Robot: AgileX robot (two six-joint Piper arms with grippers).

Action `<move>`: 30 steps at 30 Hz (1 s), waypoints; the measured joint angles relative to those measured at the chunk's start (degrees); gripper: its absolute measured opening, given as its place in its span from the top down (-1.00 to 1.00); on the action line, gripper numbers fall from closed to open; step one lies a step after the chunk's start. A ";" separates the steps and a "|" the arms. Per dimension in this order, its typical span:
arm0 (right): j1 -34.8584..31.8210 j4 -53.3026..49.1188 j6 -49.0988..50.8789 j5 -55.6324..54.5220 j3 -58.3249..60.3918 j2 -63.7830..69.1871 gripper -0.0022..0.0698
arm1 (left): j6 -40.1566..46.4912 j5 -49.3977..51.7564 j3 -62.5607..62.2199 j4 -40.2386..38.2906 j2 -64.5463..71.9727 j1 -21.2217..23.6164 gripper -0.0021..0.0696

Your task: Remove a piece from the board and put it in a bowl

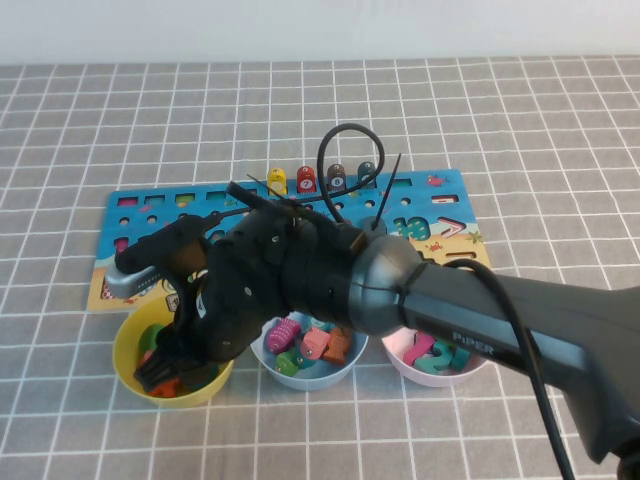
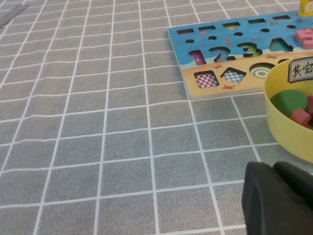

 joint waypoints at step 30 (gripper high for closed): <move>0.52 -2.69 0.09 4.48 14.02 -19.43 0.90 | 0.00 0.00 0.00 0.00 0.00 0.00 0.95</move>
